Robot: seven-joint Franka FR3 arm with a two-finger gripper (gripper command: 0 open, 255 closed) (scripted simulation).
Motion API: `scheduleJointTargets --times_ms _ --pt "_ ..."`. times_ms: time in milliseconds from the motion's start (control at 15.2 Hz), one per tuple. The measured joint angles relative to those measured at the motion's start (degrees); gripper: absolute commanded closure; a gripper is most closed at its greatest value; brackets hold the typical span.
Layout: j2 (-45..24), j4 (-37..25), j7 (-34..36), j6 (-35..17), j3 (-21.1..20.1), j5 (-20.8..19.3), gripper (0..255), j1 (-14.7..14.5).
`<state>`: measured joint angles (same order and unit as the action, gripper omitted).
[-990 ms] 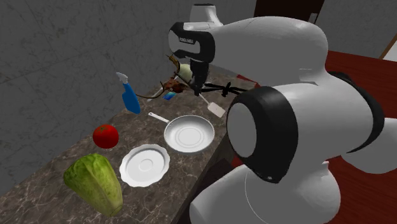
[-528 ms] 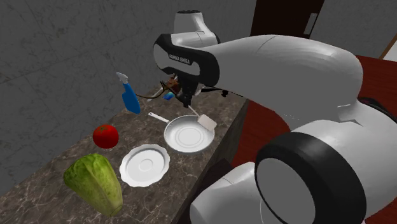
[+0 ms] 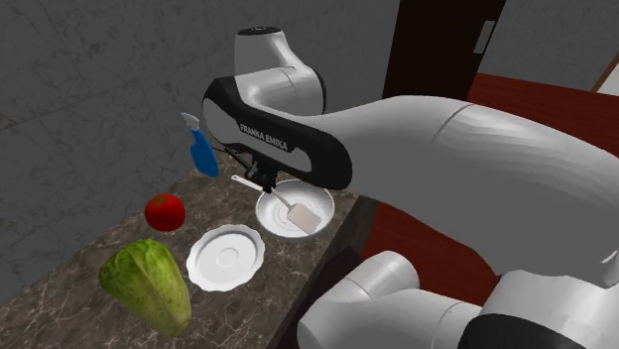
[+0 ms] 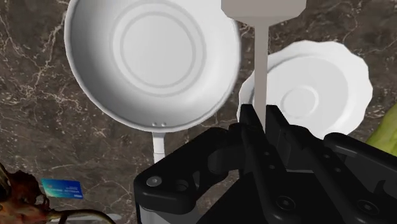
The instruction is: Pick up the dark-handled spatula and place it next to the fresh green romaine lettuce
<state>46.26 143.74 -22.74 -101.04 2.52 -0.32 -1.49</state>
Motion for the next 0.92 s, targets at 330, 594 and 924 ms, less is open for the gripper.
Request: scheduleJointTargets --times_ms 330,594,924 --pt "4.7 1.9 6.6 2.6 -6.3 4.3 255 -2.9" --pt "7.3 3.2 12.0 3.6 -11.5 8.2 255 -5.4" --pt "8.4 2.4 18.9 4.7 -18.1 13.3 255 -8.6"
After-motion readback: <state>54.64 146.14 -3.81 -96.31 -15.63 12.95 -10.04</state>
